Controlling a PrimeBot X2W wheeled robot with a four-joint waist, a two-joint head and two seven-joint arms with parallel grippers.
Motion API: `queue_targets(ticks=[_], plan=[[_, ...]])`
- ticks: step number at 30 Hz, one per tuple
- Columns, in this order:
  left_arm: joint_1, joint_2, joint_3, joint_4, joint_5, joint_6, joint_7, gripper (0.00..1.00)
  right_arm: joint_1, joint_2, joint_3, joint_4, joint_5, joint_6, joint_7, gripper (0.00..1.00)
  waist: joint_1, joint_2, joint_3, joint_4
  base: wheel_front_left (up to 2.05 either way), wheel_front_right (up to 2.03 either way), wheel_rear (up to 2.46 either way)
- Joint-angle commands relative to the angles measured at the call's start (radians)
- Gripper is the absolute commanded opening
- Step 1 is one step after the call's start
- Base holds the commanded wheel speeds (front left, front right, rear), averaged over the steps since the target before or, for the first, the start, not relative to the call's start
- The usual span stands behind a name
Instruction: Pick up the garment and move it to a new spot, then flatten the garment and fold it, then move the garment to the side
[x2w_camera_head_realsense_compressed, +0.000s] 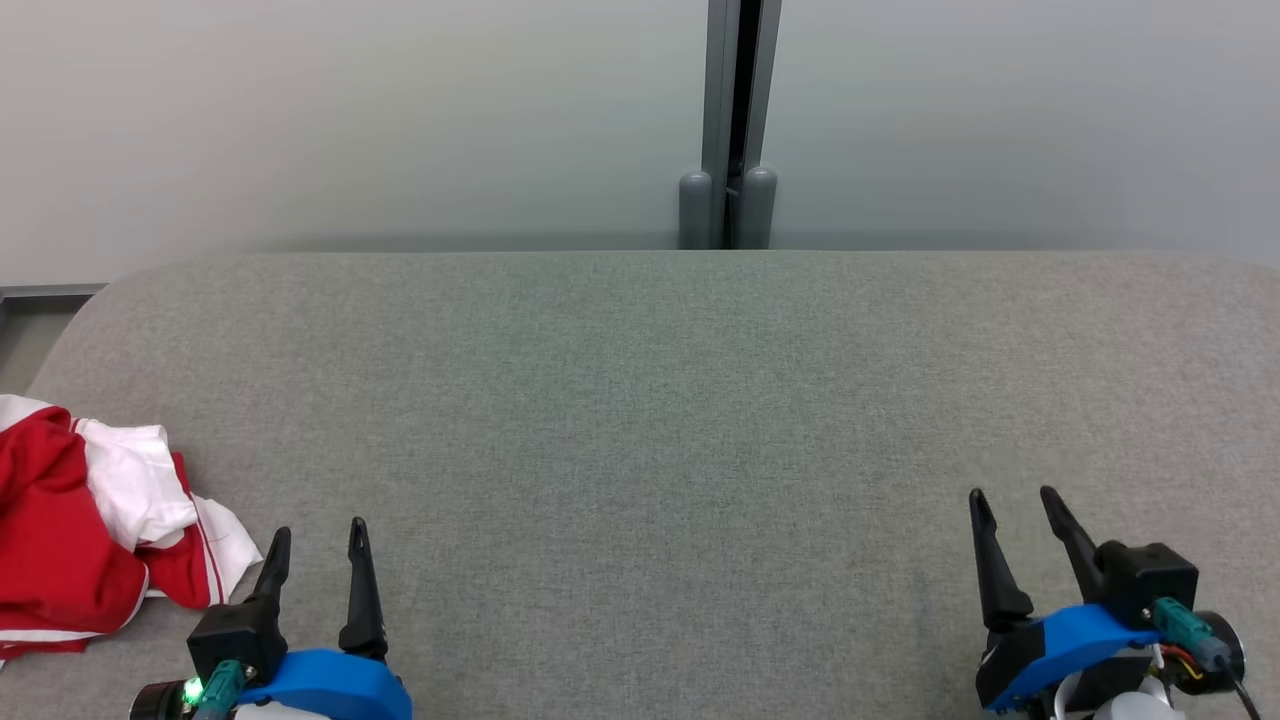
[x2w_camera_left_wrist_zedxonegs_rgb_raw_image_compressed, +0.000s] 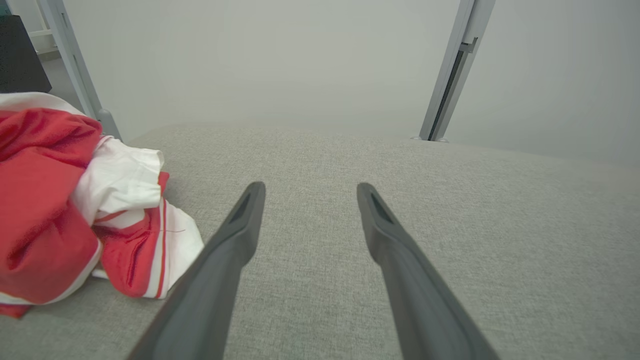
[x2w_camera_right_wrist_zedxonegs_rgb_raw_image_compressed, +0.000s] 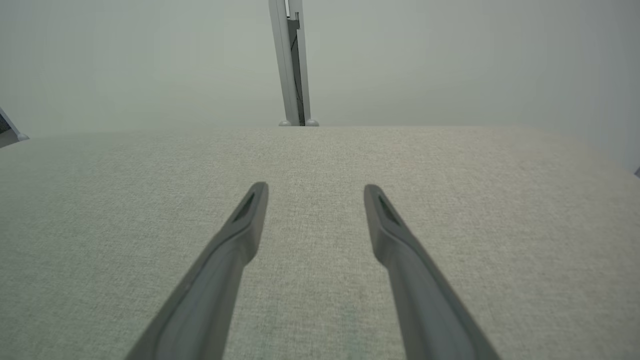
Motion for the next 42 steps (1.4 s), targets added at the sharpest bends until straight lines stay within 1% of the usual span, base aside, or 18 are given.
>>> queue_targets(ticks=[1, 8, 13, 16, 22, 23, 30, 34, 37, 42], plan=[[0.000, 0.000, 0.008, 0.005, 0.023, 0.002, -0.009, 1.00, 0.010, -0.001, -0.005, 0.022, -0.030, 0.000, -0.009, 1.00, 0.0000, -0.0001, 0.002, 0.001, 0.00, 0.00, 0.00], [-0.003, -0.006, 0.013, 0.012, 0.078, -0.003, -0.023, 1.00, -0.010, -0.001, -0.006, 0.041, -0.080, 0.000, -0.023, 1.00, 0.0000, -0.0001, 0.008, 0.007, 0.00, 0.00, 0.00], [-0.007, -0.010, 0.023, 0.015, 0.108, 0.002, -0.030, 1.00, -0.012, -0.002, 0.007, 0.043, -0.113, 0.000, -0.031, 1.00, 0.0000, -0.0001, 0.018, 0.042, 0.00, 0.00, 0.00], [-0.011, -0.013, 0.035, 0.018, 0.097, 0.004, -0.030, 1.00, -0.013, -0.002, 0.022, 0.037, -0.102, 0.000, -0.030, 1.00, 0.0000, -0.0001, 0.030, 0.085, 0.00, 0.00, 0.00], [-0.001, -0.015, 0.062, 0.020, 0.088, 0.009, -0.030, 1.00, -0.029, -0.001, 0.071, 0.032, -0.085, 0.000, -0.030, 1.00, 0.0000, -0.0001, 0.053, 0.208, 0.00, 0.00, 0.00], [-0.001, -0.015, 0.062, 0.020, 0.088, 0.009, -0.030, 1.00, -0.029, -0.001, 0.071, 0.032, -0.085, 0.000, -0.030, 1.00, 0.0000, -0.0001, 0.053, 0.208, 0.00, 0.00, 0.00], [0.032, -0.017, 0.115, 0.018, 0.078, 0.016, -0.030, 1.00, -0.037, -0.002, 0.132, 0.044, -0.068, 0.000, -0.030, 1.00, 0.0000, -0.0001, 0.056, 0.367, 0.00, 0.00, 0.00], [0.053, -0.017, 0.142, 0.018, 0.076, 0.012, -0.030, 1.00, -0.038, -0.002, 0.165, 0.052, -0.051, 0.000, -0.029, 1.00, 0.0000, -0.0001, 0.054, 0.438, 0.00, 0.00, 0.00], [0.062, -0.018, 0.160, 0.024, 0.068, 0.006, -0.030, 1.00, -0.045, -0.003, 0.184, 0.063, -0.041, 0.000, -0.029, 1.00, 0.0000, -0.0001, 0.056, 0.477, 0.00, 0.00, 0.00], [0.046, -0.018, 0.162, 0.025, 0.053, 0.006, -0.030, 1.00, -0.050, -0.003, 0.195, 0.069, -0.045, 0.000, -0.029, 1.00, 0.0000, -0.0001, 0.065, 0.478, 0.00, 0.00, 0.00]])
